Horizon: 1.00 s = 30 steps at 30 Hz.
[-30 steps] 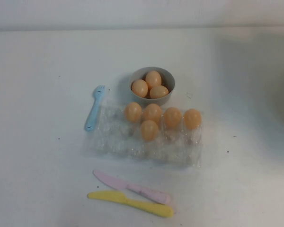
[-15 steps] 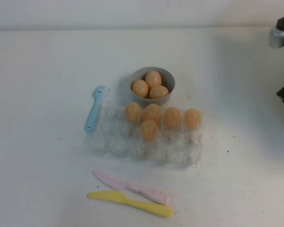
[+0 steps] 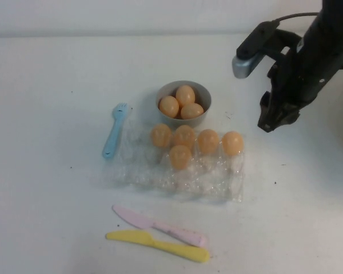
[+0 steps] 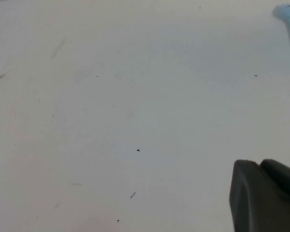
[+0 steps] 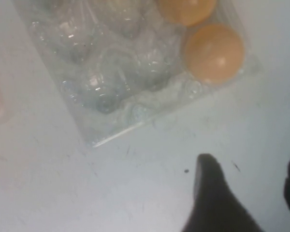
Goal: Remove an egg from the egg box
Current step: Pick up the egg from the plastic box
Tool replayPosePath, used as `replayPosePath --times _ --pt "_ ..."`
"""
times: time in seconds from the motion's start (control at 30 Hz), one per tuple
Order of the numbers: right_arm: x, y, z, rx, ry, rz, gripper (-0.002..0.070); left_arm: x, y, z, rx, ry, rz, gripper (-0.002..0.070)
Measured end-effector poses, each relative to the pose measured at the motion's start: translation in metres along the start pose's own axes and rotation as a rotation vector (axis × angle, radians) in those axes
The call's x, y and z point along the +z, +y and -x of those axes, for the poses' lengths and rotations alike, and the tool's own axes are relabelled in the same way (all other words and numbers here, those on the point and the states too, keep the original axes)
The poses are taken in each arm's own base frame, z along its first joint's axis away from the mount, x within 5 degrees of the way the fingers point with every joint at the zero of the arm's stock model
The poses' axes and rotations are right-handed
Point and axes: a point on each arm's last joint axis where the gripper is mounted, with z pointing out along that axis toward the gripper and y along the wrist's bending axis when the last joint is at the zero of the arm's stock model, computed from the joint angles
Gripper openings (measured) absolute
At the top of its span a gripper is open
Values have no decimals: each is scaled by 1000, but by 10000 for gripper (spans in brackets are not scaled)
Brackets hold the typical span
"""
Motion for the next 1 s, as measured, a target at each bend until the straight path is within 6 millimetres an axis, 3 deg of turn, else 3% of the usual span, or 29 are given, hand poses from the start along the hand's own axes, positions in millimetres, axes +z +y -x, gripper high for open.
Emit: replayPosePath --times 0.13,0.23,0.67,1.0 --pt "20 1 13 -213 -1 52 430 0 0 0 0 0 0 -4" --pt "31 2 17 -347 -3 80 480 0 0 0 0 0 0 -4" --pt "78 -6 26 -472 -19 107 497 0 0 0 0 0 0 -4" --pt "87 -10 35 -466 -88 51 497 0 0 0 0 0 0 -4"
